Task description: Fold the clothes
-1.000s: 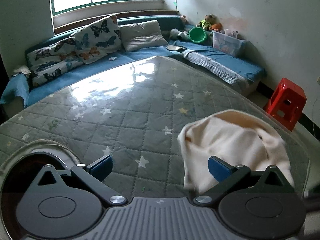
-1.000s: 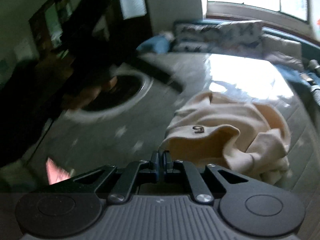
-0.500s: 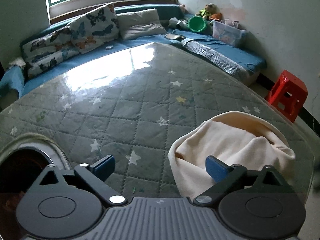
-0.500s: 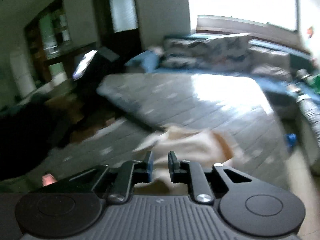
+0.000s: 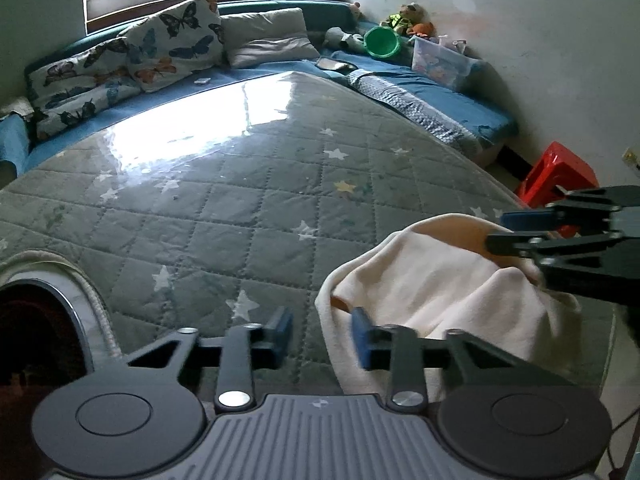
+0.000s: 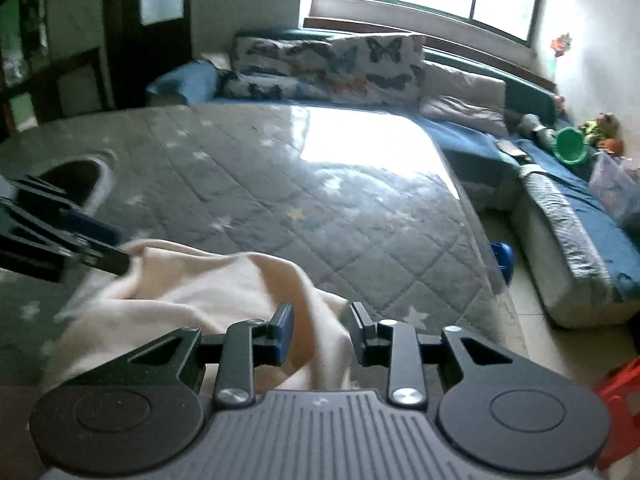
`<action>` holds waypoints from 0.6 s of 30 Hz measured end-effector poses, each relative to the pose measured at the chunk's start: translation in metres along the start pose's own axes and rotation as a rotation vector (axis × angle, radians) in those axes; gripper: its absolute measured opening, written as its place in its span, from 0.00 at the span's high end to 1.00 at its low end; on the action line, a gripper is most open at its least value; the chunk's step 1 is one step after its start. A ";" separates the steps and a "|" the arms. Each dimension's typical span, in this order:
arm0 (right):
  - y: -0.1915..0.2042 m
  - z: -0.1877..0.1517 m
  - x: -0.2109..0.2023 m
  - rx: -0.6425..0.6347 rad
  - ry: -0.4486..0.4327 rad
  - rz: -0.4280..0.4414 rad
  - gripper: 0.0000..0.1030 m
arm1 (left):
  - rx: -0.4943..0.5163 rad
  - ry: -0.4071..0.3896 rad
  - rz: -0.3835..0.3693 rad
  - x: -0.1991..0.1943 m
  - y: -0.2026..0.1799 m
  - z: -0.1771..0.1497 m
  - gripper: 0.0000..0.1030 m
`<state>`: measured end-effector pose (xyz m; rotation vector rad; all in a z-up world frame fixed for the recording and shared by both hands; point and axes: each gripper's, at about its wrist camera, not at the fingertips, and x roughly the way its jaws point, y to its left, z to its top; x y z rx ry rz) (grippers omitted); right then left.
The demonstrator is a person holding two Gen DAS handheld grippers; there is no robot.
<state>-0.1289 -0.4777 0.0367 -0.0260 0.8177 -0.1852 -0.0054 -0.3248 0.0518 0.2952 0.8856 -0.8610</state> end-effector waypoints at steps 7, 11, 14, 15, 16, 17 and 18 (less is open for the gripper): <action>0.001 -0.008 -0.014 0.002 -0.045 -0.044 0.97 | 0.015 -0.014 -0.001 -0.004 0.000 -0.002 0.96; -0.006 -0.009 -0.039 0.016 -0.114 -0.102 0.98 | 0.017 -0.027 0.000 -0.006 -0.001 -0.004 0.97; -0.016 -0.016 -0.054 0.050 -0.134 -0.151 0.98 | 0.014 -0.037 -0.004 -0.011 0.001 -0.005 0.97; -0.020 -0.019 -0.058 0.064 -0.131 -0.167 0.98 | 0.014 -0.038 -0.005 -0.012 0.002 -0.005 0.97; -0.023 -0.023 -0.062 0.078 -0.128 -0.182 0.98 | 0.016 -0.038 -0.006 -0.012 0.002 -0.006 0.97; -0.027 -0.027 -0.064 0.093 -0.124 -0.192 0.98 | 0.017 -0.038 -0.006 -0.012 0.002 -0.006 0.97; -0.030 -0.032 -0.065 0.107 -0.115 -0.195 0.98 | 0.018 -0.038 -0.006 -0.012 0.002 -0.006 0.97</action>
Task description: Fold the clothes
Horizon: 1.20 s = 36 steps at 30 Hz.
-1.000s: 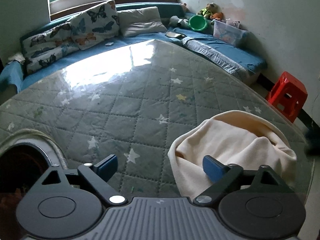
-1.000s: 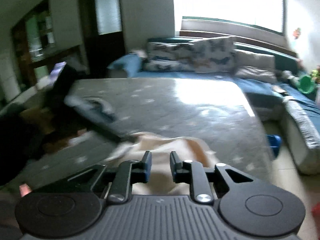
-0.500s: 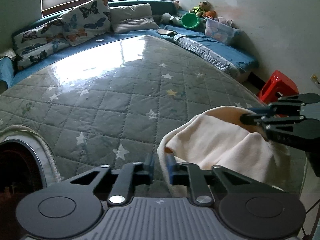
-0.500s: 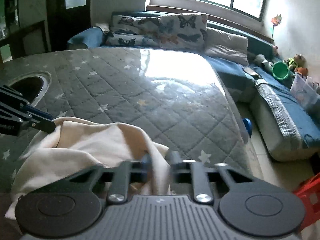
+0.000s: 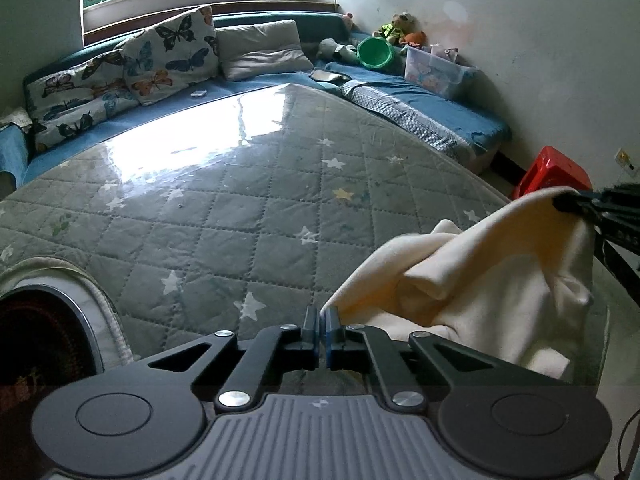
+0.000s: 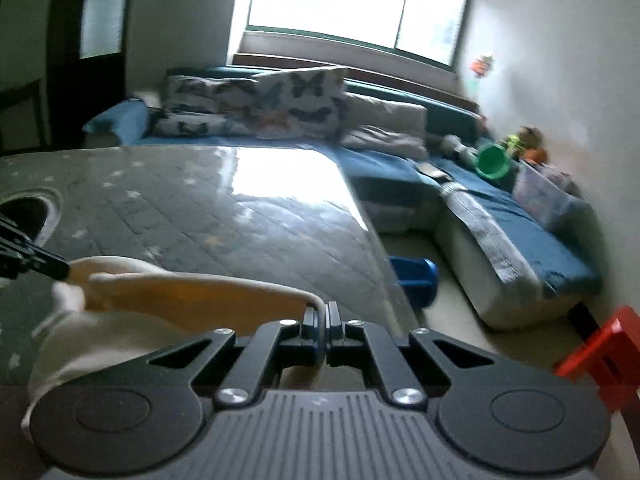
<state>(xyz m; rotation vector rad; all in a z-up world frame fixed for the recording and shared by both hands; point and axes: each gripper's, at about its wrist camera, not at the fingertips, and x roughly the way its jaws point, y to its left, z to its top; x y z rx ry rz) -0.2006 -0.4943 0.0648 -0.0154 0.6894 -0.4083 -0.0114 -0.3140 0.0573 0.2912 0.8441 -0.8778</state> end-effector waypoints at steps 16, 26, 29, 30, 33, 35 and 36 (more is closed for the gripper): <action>-0.026 -0.041 0.014 0.110 0.127 0.087 0.91 | -0.002 0.005 -0.112 0.011 -0.003 0.012 0.51; -0.035 -0.045 0.019 0.149 0.139 0.129 0.91 | 0.084 0.030 -0.160 0.042 -0.017 0.021 0.67; -0.033 -0.042 0.019 0.129 0.137 0.130 0.96 | 0.091 0.026 -0.173 0.043 -0.017 0.017 0.91; -0.031 -0.039 0.017 0.119 0.127 0.127 0.97 | 0.097 0.012 -0.161 0.041 -0.017 0.016 0.93; -0.024 -0.026 0.011 0.083 0.086 0.115 0.97 | 0.069 -0.019 -0.135 0.032 -0.010 0.015 0.94; -0.019 -0.014 0.009 0.067 0.059 0.118 0.97 | 0.043 -0.042 -0.107 0.023 -0.001 0.017 0.95; -0.016 -0.007 0.008 0.056 0.045 0.123 0.97 | 0.034 -0.055 -0.091 0.018 0.003 0.017 0.95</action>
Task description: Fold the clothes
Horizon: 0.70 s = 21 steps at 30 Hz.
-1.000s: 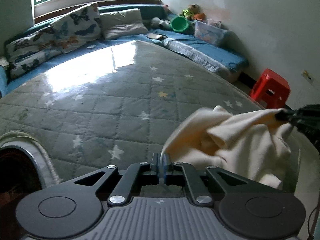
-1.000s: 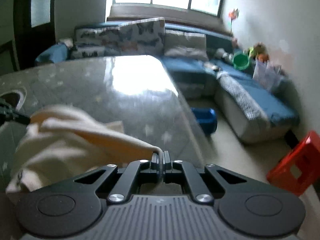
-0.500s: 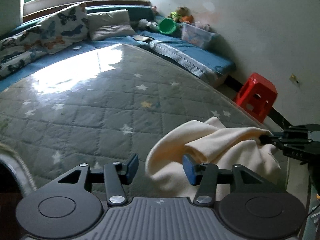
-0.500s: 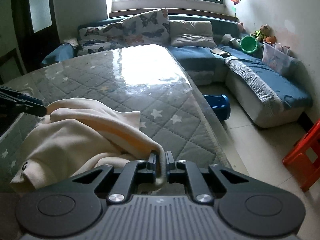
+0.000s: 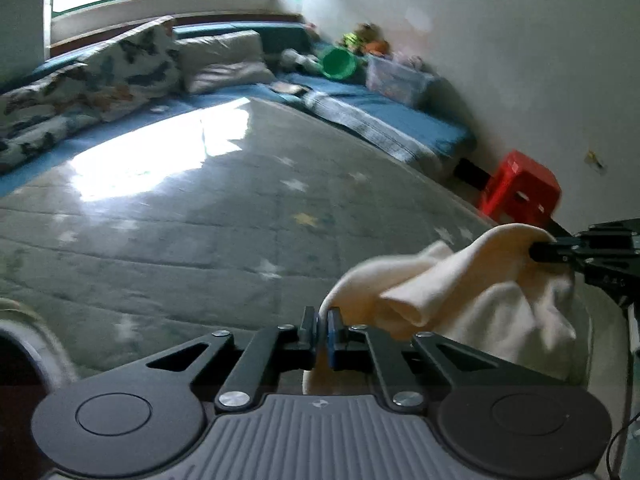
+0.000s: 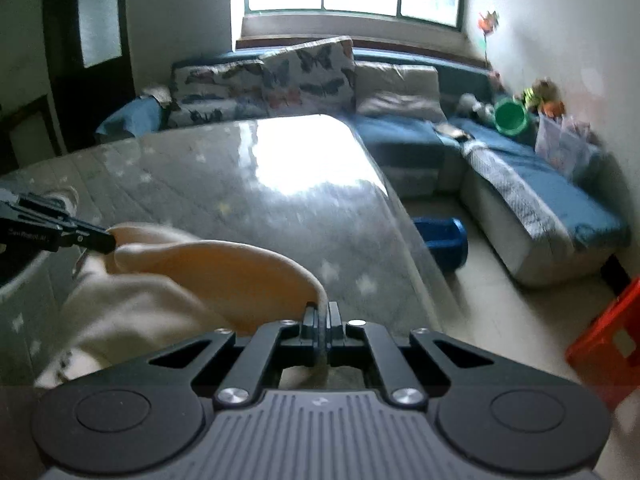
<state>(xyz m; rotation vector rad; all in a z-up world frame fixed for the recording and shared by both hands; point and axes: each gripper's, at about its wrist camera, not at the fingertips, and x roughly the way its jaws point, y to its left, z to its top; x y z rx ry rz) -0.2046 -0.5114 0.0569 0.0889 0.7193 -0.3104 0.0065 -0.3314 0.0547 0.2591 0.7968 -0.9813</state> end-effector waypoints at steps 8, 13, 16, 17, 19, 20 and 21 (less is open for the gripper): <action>0.059 0.068 0.010 -0.147 -0.114 0.087 0.97 | -0.107 -0.085 0.170 -0.054 0.057 0.005 0.95; 0.094 0.120 0.015 -0.151 -0.226 0.119 0.98 | -0.208 -0.175 0.291 -0.104 0.103 0.018 0.95; 0.100 0.146 0.010 -0.105 -0.288 0.132 0.98 | -0.277 -0.252 0.352 -0.145 0.129 0.024 0.95; 0.100 0.153 0.008 -0.086 -0.306 0.136 0.98 | -0.305 -0.275 0.364 -0.159 0.136 0.024 0.95; 0.097 0.160 0.009 -0.058 -0.290 0.151 0.98 | -0.358 -0.289 0.380 -0.181 0.148 0.019 0.95; 0.095 0.160 0.011 -0.057 -0.272 0.155 0.98 | -0.379 -0.291 0.379 -0.190 0.153 0.011 0.95; 0.094 0.160 0.014 -0.055 -0.255 0.159 0.98 | -0.399 -0.289 0.378 -0.198 0.157 0.004 0.95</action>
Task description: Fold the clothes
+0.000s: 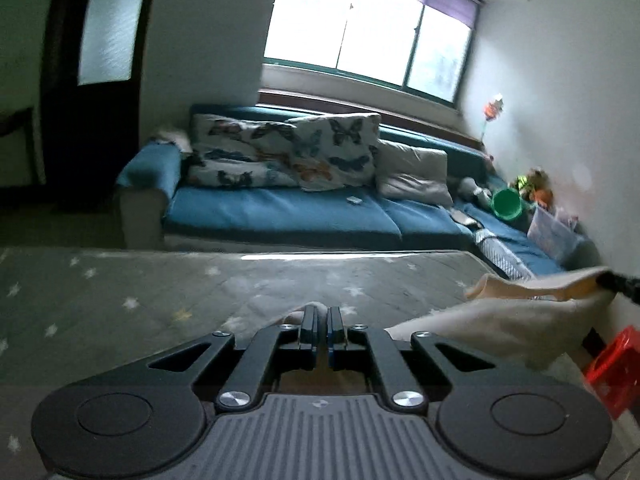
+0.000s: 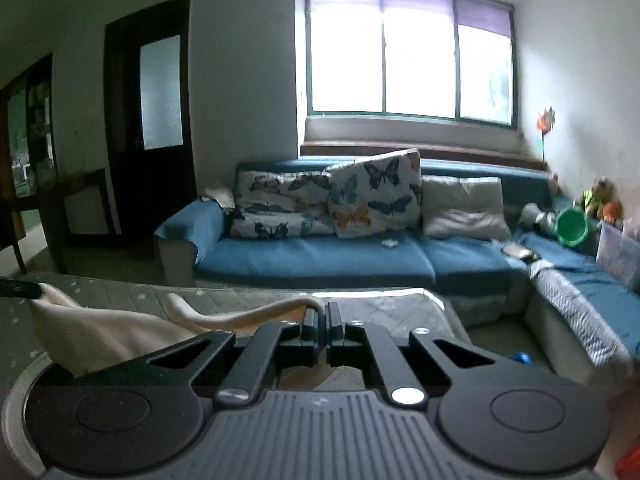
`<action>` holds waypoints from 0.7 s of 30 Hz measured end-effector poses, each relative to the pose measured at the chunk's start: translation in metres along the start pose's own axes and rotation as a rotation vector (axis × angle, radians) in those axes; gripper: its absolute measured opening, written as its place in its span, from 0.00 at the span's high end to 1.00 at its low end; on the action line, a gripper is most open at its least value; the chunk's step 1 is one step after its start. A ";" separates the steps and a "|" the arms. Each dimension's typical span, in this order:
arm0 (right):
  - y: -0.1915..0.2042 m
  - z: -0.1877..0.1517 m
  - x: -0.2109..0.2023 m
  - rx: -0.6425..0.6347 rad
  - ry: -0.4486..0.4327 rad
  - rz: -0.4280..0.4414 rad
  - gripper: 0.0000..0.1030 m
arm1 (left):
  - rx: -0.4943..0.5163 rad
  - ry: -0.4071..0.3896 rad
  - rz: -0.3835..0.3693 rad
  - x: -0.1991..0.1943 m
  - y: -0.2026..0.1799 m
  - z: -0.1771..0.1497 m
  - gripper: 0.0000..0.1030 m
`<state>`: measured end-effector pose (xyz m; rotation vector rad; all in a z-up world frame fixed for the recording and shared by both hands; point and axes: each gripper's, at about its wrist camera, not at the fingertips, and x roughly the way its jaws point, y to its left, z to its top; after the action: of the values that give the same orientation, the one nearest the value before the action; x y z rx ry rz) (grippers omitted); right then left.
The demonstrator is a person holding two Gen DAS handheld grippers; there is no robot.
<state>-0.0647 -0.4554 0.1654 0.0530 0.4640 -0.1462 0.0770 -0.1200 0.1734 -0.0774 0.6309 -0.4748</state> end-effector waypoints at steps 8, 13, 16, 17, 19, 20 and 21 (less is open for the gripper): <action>-0.007 -0.060 0.000 -0.011 0.233 0.042 0.97 | -0.013 0.157 0.043 -0.025 0.026 -0.068 0.98; -0.011 -0.095 -0.006 0.000 0.318 -0.009 0.94 | 0.056 0.206 -0.005 -0.032 0.012 -0.103 0.97; -0.018 -0.106 -0.013 0.017 0.320 -0.041 0.84 | 0.149 0.221 -0.066 -0.035 -0.012 -0.122 0.97; -0.020 -0.109 -0.016 0.016 0.318 -0.052 0.79 | 0.194 0.220 -0.097 -0.034 -0.023 -0.127 0.96; -0.022 -0.114 -0.025 0.009 0.311 -0.042 0.80 | 0.287 0.226 -0.169 -0.032 -0.047 -0.140 0.95; -0.023 -0.116 -0.029 0.004 0.307 -0.034 0.79 | 0.325 0.229 -0.198 -0.030 -0.057 -0.146 0.94; -0.022 -0.118 -0.034 -0.004 0.301 -0.021 0.79 | 0.365 0.234 -0.227 -0.028 -0.069 -0.152 0.89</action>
<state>-0.1501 -0.4628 0.0753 0.0667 0.7653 -0.1582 -0.0595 -0.1581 0.0803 0.2587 0.7586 -0.8204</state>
